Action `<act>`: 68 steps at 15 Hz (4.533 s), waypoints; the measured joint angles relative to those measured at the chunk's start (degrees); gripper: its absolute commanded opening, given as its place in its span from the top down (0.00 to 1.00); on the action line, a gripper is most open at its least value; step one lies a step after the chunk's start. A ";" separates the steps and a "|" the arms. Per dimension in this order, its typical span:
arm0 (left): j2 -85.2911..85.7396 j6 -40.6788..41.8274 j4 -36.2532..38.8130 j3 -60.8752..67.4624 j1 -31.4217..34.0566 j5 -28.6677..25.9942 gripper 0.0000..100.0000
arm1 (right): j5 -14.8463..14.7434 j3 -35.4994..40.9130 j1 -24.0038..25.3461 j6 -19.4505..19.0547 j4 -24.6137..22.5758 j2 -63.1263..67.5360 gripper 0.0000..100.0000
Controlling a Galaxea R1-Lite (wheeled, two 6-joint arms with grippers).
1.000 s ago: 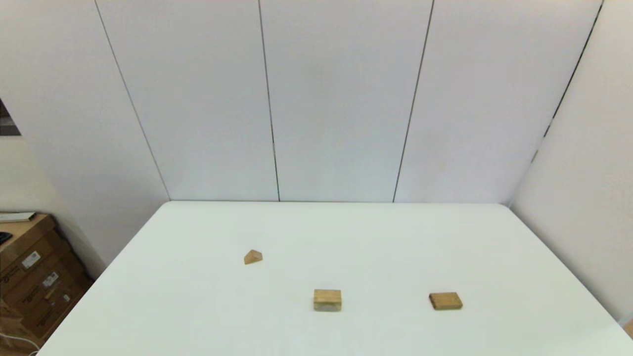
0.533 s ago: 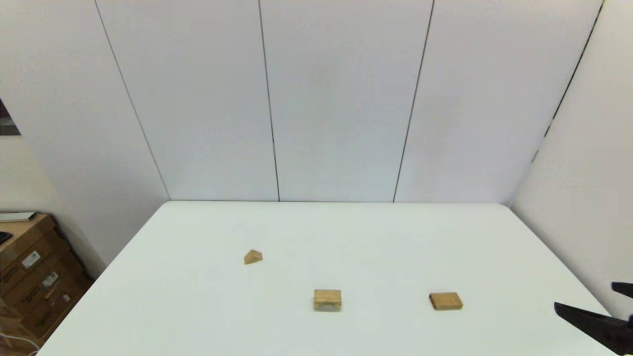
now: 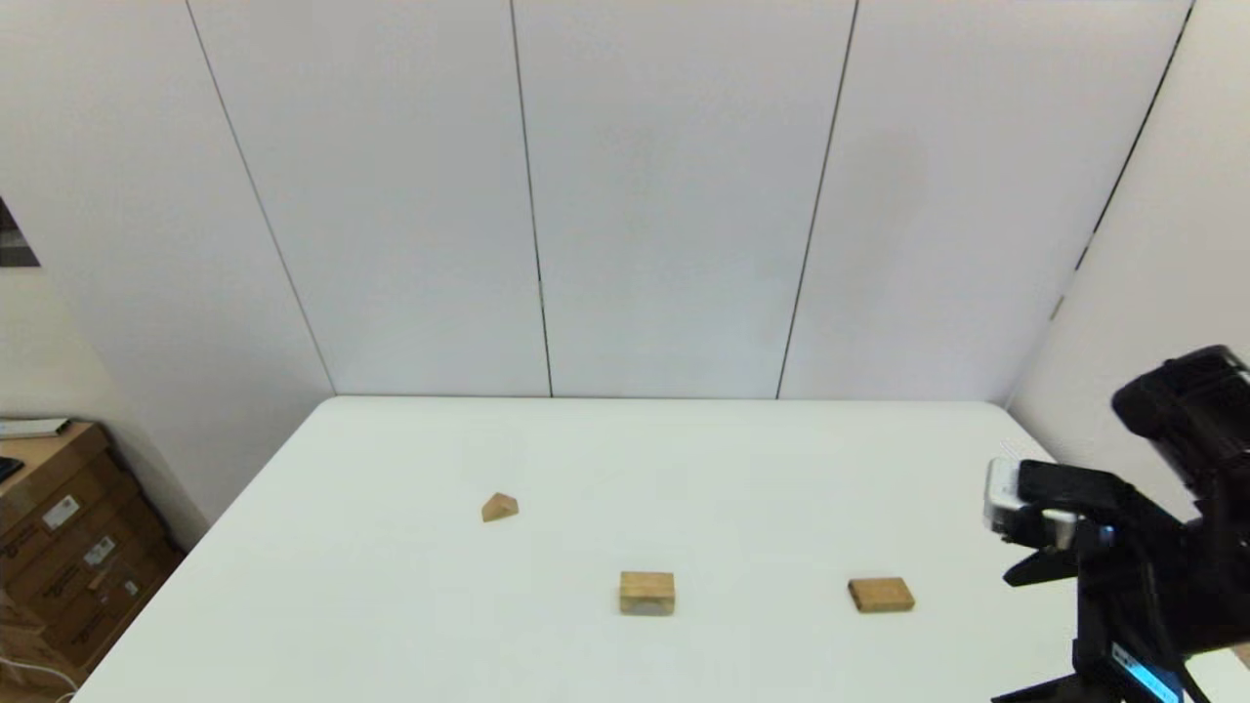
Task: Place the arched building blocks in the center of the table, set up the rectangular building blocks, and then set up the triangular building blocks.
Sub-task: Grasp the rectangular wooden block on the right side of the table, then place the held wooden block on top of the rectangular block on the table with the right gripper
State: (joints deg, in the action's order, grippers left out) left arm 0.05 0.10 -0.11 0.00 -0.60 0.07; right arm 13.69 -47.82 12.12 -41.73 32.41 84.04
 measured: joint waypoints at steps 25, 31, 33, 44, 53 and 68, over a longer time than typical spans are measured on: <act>0.00 0.00 0.00 0.00 0.00 0.00 0.00 | -7.83 -34.87 0.11 -29.16 9.70 47.65 0.00; 0.00 0.00 0.00 0.00 0.00 0.02 0.00 | -8.11 -36.74 -1.93 -30.05 8.02 50.60 0.00; 0.00 0.00 0.00 0.00 0.00 0.00 0.00 | -8.22 -37.29 -2.08 -30.45 7.98 51.41 0.00; 0.00 -0.02 0.00 0.00 -0.02 0.00 0.00 | -10.12 -37.97 -3.36 -32.57 5.67 53.49 0.00; 0.00 0.00 0.00 0.00 -0.02 0.00 0.00 | -10.23 -37.95 -3.94 -35.22 5.60 53.75 1.00; 0.00 0.00 0.00 0.00 -0.02 0.00 0.00 | -9.81 -38.64 -1.21 -31.59 5.86 49.09 1.00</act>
State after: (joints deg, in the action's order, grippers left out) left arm 0.05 0.10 -0.11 0.00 -0.62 0.07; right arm 3.88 -86.47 10.91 -73.31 38.28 133.13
